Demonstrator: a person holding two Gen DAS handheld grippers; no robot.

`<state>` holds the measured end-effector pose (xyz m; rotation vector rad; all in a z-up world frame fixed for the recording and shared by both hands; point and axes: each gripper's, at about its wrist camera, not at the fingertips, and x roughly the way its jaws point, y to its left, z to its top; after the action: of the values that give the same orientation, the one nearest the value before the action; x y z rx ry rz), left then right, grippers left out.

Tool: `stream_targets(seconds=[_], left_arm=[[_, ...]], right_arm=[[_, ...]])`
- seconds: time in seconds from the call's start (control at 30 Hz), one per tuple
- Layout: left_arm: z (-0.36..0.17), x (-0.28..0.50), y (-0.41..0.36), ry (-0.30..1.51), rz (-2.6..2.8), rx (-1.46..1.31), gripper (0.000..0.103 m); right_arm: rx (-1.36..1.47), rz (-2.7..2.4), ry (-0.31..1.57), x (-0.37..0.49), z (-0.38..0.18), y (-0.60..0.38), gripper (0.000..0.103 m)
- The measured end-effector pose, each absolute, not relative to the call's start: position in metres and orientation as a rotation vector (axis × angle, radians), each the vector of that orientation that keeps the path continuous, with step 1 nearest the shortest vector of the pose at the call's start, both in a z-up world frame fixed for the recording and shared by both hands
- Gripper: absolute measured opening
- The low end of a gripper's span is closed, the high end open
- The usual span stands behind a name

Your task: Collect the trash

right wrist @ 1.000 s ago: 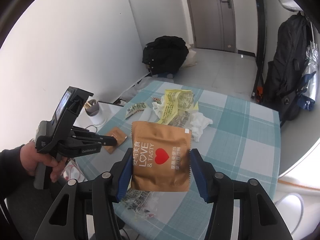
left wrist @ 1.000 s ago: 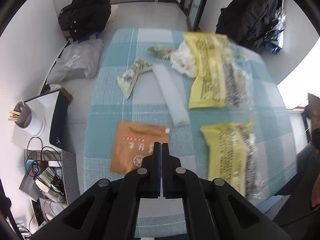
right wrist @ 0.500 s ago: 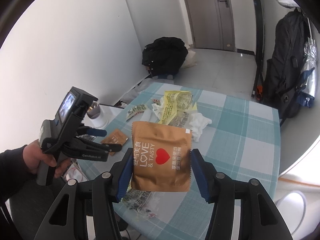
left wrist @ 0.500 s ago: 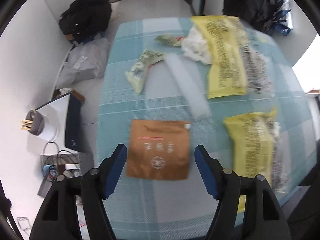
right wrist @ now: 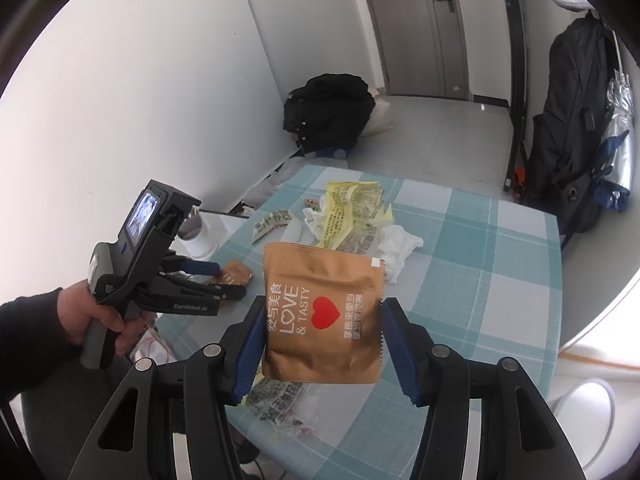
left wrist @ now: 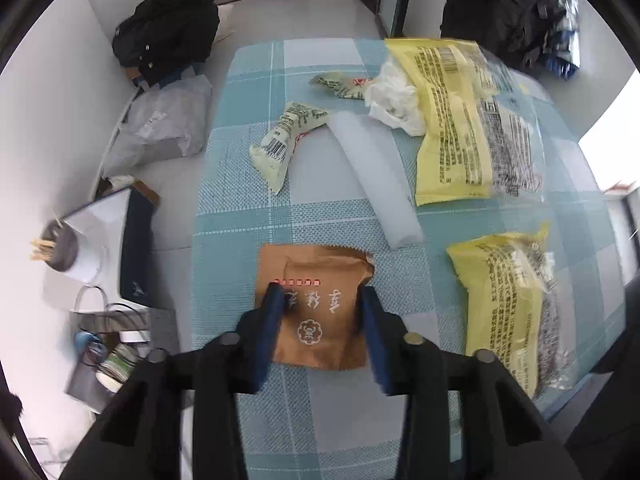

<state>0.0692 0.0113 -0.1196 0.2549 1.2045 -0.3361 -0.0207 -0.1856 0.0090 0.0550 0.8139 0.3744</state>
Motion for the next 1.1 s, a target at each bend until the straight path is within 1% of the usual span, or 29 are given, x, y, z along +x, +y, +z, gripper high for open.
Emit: stream_targets(seconds=[0.13, 0.17, 0.2, 0.27, 0.6, 0.93, 1.1], left_arm=[[-0.119, 0.068, 0.011, 1.203, -0.328, 0.246, 0.026], [-0.118, 0.068, 0.012, 1.201, -0.33, 0.237, 0.021], [-0.117, 0.067, 0.012, 1.199, -0.332, 0.233, 0.019], [-0.114, 0.066, 0.009, 1.2, -0.332, 0.226, 0.01], [-0.089, 0.062, 0.008, 1.155, -0.325, 0.193, 0.001], [-0.046, 0.051, 0.0, 1.083, -0.399, 0.091, 0.0], [-0.006, 0.039, -0.034, 0.992, -0.504, 0.067, 0.0]], right_arm=[[0.048, 0.377, 0.811, -0.02, 0.009, -0.184, 0.057], [0.05, 0.378, 0.811, -0.02, 0.009, -0.184, 0.057], [0.05, 0.378, 0.81, -0.021, 0.009, -0.184, 0.057], [0.049, 0.378, 0.808, -0.021, 0.01, -0.184, 0.057], [0.051, 0.385, 0.8, -0.022, 0.011, -0.185, 0.057], [0.087, 0.4, 0.797, -0.023, 0.018, -0.19, 0.057], [0.138, 0.385, 0.765, -0.028, 0.037, -0.214, 0.056]])
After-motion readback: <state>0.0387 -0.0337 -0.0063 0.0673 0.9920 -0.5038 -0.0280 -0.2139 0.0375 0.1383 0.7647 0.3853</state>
